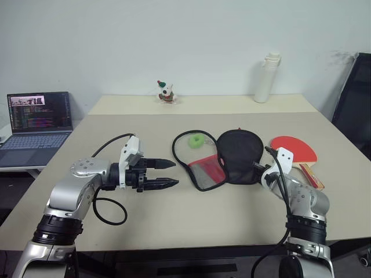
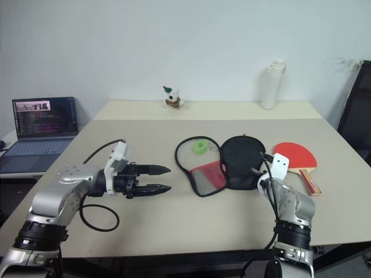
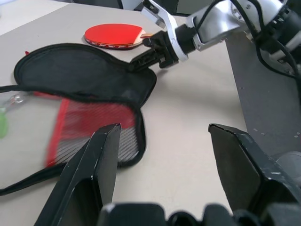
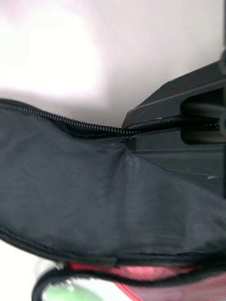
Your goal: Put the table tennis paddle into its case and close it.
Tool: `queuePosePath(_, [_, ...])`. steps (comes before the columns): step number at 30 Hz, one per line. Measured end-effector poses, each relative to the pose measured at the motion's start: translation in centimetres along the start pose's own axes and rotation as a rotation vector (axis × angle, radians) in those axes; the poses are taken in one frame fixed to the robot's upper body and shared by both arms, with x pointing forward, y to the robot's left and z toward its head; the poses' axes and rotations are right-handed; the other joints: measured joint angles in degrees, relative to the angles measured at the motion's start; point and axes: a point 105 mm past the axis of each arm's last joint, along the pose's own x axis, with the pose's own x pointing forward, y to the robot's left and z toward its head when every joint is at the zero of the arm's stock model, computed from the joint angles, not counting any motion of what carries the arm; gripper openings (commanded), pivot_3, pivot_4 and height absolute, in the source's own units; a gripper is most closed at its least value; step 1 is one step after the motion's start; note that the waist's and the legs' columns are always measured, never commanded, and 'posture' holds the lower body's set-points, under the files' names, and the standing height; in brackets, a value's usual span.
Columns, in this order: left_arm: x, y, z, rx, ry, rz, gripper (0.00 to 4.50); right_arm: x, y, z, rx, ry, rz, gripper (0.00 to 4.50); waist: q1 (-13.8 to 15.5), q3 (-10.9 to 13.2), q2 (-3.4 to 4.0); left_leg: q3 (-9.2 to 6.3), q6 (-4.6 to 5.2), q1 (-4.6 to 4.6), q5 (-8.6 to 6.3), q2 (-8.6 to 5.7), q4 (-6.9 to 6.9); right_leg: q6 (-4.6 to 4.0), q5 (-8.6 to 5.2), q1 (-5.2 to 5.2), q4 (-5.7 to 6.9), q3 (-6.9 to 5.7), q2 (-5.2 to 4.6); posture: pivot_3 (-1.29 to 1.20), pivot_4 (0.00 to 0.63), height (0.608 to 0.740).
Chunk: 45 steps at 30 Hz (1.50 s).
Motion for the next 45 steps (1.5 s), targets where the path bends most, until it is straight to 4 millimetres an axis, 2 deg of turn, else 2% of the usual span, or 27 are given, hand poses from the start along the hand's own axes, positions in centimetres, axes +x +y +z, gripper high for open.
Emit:
queuePosePath(5, [0.0,0.1,0.0,0.0,0.0,0.009,3.24,0.2,0.4,0.1,-0.007,0.01,0.018,0.03,0.0,0.0,0.0,0.01,0.0,0.0,0.0,0.01,-0.01,0.0,-0.01,-0.01,0.0,0.03,0.01,0.0,0.15,0.74])
queuePosePath(10, [0.0,0.0,-0.1,-0.003,0.002,0.014,3.24,0.3,1.1,-1.1,-0.055,0.045,0.049,0.03,0.0,0.0,0.0,0.01,0.0,0.0,0.0,0.01,-0.01,0.01,-0.01,0.0,0.0,0.05,0.01,0.0,0.15,0.74])
queuePosePath(13, [0.1,-0.1,-0.2,-0.005,0.003,0.015,3.24,0.2,0.7,-1.1,-0.074,0.042,0.048,0.64,0.0,0.0,0.0,0.03,0.0,0.0,0.0,0.0,-0.01,0.01,-0.01,0.0,0.0,0.06,0.0,0.0,0.15,0.74])
queuePosePath(15, [0.1,-0.1,-0.2,-0.006,0.001,0.017,3.24,0.0,0.3,-0.6,-0.123,0.023,0.044,1.28,0.0,0.0,0.0,0.03,0.0,0.0,0.0,-0.01,-0.01,0.01,-0.01,0.0,-0.01,0.06,0.0,0.0,0.15,0.74])
queuePosePath(20, [0.4,-0.1,-0.2,-0.005,-0.012,0.018,3.24,-1.0,0.1,1.3,-0.279,-0.063,0.082,2.98,0.0,0.0,0.0,0.03,0.01,-0.01,0.0,-0.01,-0.01,0.02,-0.02,0.0,-0.03,0.05,0.01,0.0,0.15,0.74])
queuePosePath(24, [0.8,-0.4,0.2,0.008,-0.021,0.009,3.24,-2.9,0.5,3.8,-0.391,-0.125,0.219,4.33,0.1,0.0,0.02,0.04,0.01,-0.01,-0.01,-0.01,-0.01,0.03,-0.02,0.02,-0.08,0.05,0.01,0.0,0.15,0.74])
queuePosePath(25, [0.9,-0.5,0.2,0.01,-0.025,0.005,3.24,-3.6,0.5,4.4,-0.41,-0.129,0.268,4.45,0.1,0.0,0.02,0.03,0.02,-0.01,-0.01,-0.01,-0.01,0.03,-0.02,0.03,-0.1,0.04,0.01,0.0,0.15,0.74])
queuePosePath(27, [1.1,-0.5,0.3,0.011,-0.03,-0.003,3.24,-4.3,0.1,4.9,-0.432,-0.122,0.308,4.45,0.2,0.0,0.02,0.04,0.02,-0.02,-0.01,-0.02,0.0,0.03,-0.02,0.04,-0.11,0.03,0.01,0.0,0.15,0.74])
queuePosePath(30, [1.6,-0.7,0.5,0.02,-0.026,-0.025,3.24,-5.0,-2.4,6.3,-0.464,-0.102,0.282,4.45,0.2,0.0,0.0,0.16,0.02,-0.02,-0.01,-0.05,0.01,0.03,-0.02,0.06,-0.15,0.04,0.0,0.0,0.15,0.74])
queuePosePath(33, [2.4,-0.7,1.2,0.059,-0.027,-0.045,3.24,-5.0,-6.5,7.7,-0.443,-0.084,0.179,4.45,0.3,0.0,-0.01,0.26,0.02,-0.02,-0.01,-0.07,0.04,0.04,-0.01,0.08,-0.18,0.05,0.01,0.0,0.15,0.74])
queuePosePath(38, [3.8,-0.6,1.9,0.094,-0.042,-0.082,3.24,-4.4,-12.2,8.1,-0.389,-0.029,0.005,4.45,0.1,0.0,-0.02,0.5,0.03,0.01,-0.02,-0.11,0.02,0.04,-0.01,0.05,-0.16,0.23,0.04,0.0,0.15,0.74])
queuePosePath(40, [4.2,-0.8,1.9,0.097,-0.044,-0.11,3.24,-4.0,-13.3,8.2,-0.363,-0.016,-0.031,4.45,-0.1,0.0,-0.02,0.69,0.06,0.08,-0.04,-0.11,0.03,0.05,0.0,0.03,-0.14,0.61,0.17,0.0,0.15,0.74])
queuePosePath(45, [5.0,-1.0,2.7,0.118,-0.052,-0.166,3.24,-2.7,-13.8,8.7,-0.32,-0.016,-0.053,4.45,-0.1,0.1,-0.03,0.96,0.11,0.17,-0.06,-0.09,0.02,0.08,0.02,0.0,-0.12,0.94,0.35,0.0,0.15,0.74])
